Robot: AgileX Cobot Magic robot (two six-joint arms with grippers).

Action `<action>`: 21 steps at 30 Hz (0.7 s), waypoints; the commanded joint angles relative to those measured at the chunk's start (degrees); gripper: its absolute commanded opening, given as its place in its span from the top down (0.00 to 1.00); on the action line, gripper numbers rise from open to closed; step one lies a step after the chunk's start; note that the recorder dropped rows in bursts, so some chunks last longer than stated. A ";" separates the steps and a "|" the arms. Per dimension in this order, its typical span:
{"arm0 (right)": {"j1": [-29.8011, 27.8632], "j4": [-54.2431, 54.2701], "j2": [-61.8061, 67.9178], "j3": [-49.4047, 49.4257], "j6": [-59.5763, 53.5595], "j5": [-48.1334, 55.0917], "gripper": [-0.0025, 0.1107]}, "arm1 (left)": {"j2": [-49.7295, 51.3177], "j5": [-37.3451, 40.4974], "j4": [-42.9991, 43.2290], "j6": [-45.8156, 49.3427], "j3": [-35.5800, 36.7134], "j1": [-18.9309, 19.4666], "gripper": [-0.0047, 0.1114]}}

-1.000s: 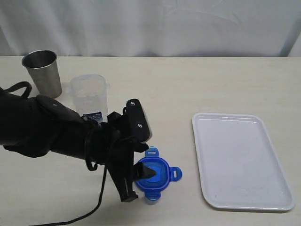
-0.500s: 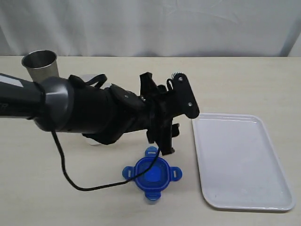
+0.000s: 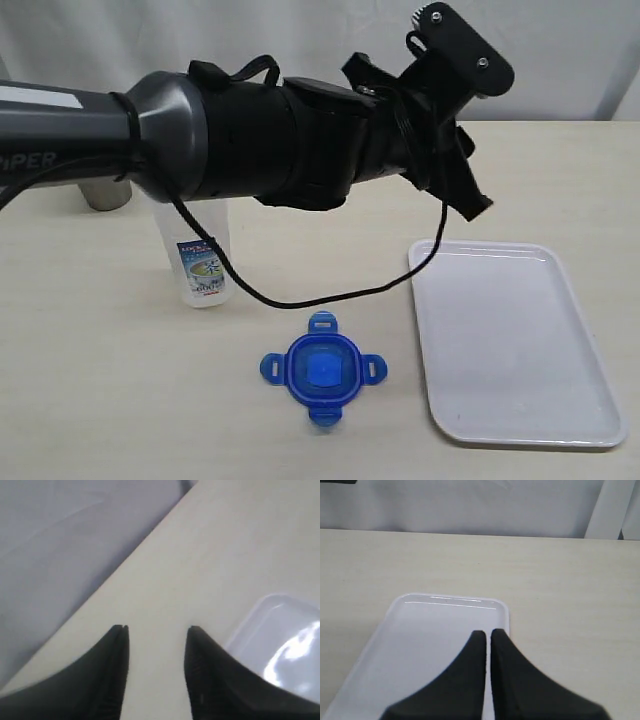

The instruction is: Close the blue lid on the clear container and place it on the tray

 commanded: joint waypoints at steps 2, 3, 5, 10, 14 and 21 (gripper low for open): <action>0.05 -0.28 -0.24 0.21 -0.01 -0.18 0.94 | 0.38 29.66 1.04 -16.88 -0.28 4.78 0.84; 0.05 -0.28 -0.24 0.21 -0.01 -0.18 0.94 | 0.38 36.08 5.28 -22.51 -0.44 6.23 0.86; 0.05 -0.28 -0.24 0.21 -0.01 -0.18 0.94 | 1.15 52.55 19.40 -33.82 -2.69 10.01 0.90; 0.05 -0.28 -0.24 0.21 -0.01 -0.18 0.94 | 2.34 67.64 68.06 -57.06 -10.25 9.71 0.90; 0.05 -0.28 -0.24 0.21 -0.01 -0.18 0.94 | 2.66 69.94 92.73 -65.08 -10.73 5.36 0.90; 0.05 -0.28 -0.24 0.21 -0.01 -0.18 0.94 | 8.89 72.99 94.28 -65.82 -10.63 5.00 0.76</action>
